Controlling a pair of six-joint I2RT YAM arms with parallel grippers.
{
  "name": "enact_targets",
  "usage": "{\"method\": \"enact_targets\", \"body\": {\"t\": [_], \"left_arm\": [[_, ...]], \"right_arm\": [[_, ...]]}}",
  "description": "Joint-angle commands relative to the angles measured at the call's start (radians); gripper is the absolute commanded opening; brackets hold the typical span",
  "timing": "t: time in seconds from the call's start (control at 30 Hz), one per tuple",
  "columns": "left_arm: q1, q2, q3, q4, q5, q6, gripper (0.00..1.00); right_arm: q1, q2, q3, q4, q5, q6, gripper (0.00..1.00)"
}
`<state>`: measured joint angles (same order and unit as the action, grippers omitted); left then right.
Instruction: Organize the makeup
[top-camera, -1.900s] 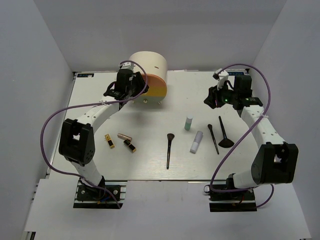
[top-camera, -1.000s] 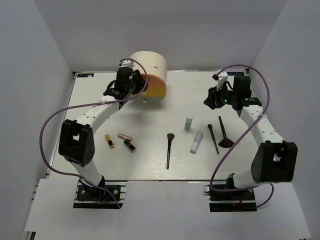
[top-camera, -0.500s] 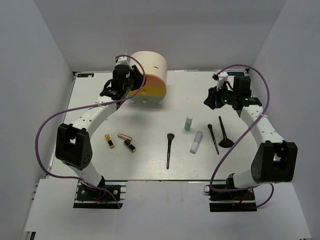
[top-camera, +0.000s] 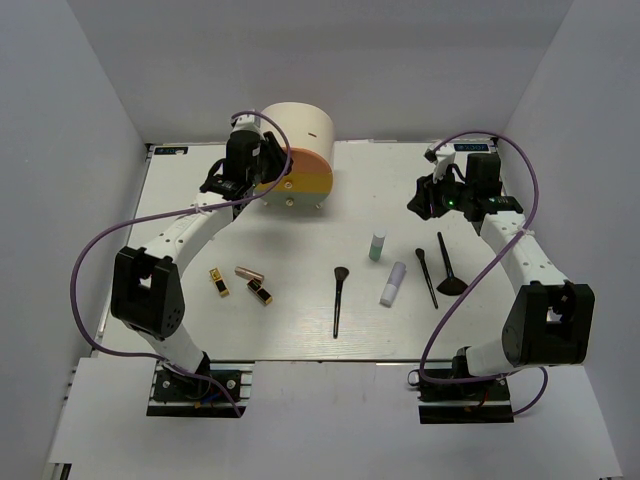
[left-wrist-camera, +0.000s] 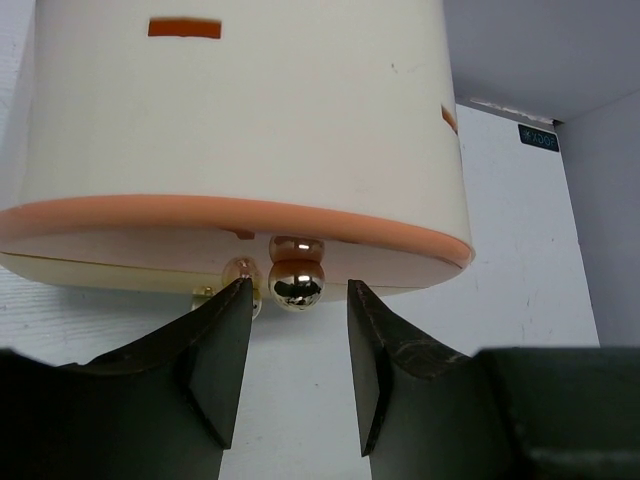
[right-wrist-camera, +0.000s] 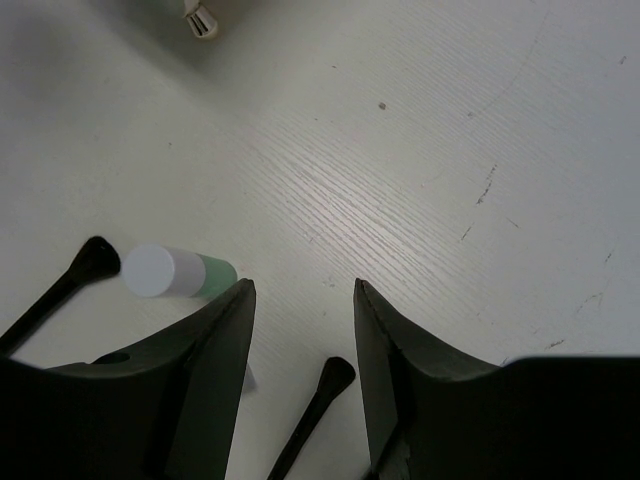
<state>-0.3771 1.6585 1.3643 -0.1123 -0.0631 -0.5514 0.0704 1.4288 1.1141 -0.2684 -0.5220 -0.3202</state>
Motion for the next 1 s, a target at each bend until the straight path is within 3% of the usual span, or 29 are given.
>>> {"method": "enact_targets", "body": {"t": [0.0, 0.6, 0.97], "left_arm": [[-0.005, -0.025, 0.015, -0.013, 0.006, -0.005, 0.53], [-0.005, 0.030, 0.055, -0.001, 0.020, -0.002, 0.51], [-0.005, 0.029, 0.055, -0.003, 0.035, -0.002, 0.26]], "right_arm": [[0.003, -0.005, -0.002, 0.029, 0.001, 0.012, 0.50], [-0.001, -0.008, -0.003, 0.028, 0.011, 0.009, 0.50], [-0.001, -0.008, -0.004, 0.028, 0.014, 0.007, 0.50]]}}
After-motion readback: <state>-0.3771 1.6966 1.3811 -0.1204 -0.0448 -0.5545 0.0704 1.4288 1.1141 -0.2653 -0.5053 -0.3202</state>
